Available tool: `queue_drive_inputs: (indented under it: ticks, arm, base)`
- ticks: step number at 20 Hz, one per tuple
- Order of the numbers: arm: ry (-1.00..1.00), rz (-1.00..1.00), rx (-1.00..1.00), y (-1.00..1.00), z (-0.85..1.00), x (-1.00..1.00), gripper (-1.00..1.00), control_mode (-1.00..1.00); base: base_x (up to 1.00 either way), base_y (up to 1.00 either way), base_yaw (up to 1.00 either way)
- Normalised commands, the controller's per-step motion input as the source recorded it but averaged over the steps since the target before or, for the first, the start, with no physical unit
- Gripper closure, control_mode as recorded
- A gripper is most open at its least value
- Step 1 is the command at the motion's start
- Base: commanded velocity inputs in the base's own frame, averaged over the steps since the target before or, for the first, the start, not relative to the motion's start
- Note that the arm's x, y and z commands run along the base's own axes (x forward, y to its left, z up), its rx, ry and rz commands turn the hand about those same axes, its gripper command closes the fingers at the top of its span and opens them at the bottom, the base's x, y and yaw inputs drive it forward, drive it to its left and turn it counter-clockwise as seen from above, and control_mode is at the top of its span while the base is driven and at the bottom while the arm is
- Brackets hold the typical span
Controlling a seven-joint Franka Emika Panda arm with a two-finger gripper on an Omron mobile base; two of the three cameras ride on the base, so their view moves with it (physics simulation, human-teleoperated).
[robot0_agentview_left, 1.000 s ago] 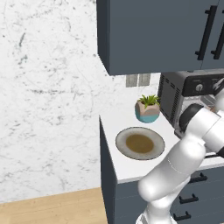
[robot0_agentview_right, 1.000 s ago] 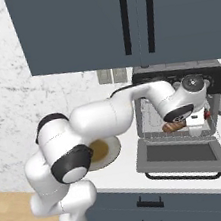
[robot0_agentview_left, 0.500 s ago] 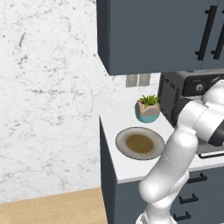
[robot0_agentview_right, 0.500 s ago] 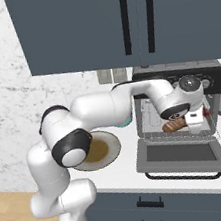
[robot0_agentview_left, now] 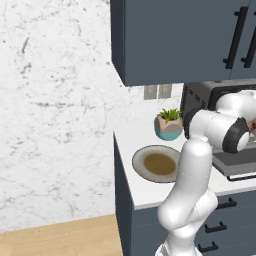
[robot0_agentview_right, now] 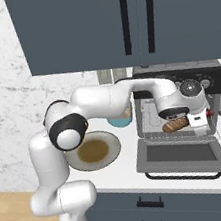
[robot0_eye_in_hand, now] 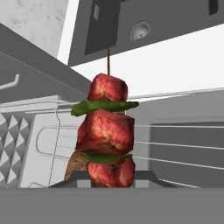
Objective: Pick up the kebab skewer and baguette bread, and place them inside the toaster oven. Close the toaster oven door and start by setting the timer.
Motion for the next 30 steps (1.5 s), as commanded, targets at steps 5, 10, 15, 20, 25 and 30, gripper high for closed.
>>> queue_drive_inputs:
  ticks: [5,10,15,20,25,30]
  arm:
    - [0.05,0.00,0.00,-0.02,0.16,0.39,1.00,-1.00]
    - [0.07,0.00,0.00,0.00,0.20,0.37,1.00,-1.00]
    - [0.09,0.00,0.00,0.09,0.13,0.29,1.00,-1.00]
    - [0.10,-0.02,0.00,0.18,0.11,0.27,1.00,-1.00]
    - [0.09,-0.01,0.00,0.22,0.01,0.18,-1.00,-1.00]
    - [0.02,0.00,0.00,0.07,0.00,0.01,-1.00,-1.00]
  base:
    - [0.00,0.00,0.00]
    - [0.00,0.00,0.00]
    - [0.00,0.00,0.00]
    - [0.00,0.00,0.00]
    - [0.00,0.00,0.00]
    - [0.00,0.00,0.00]
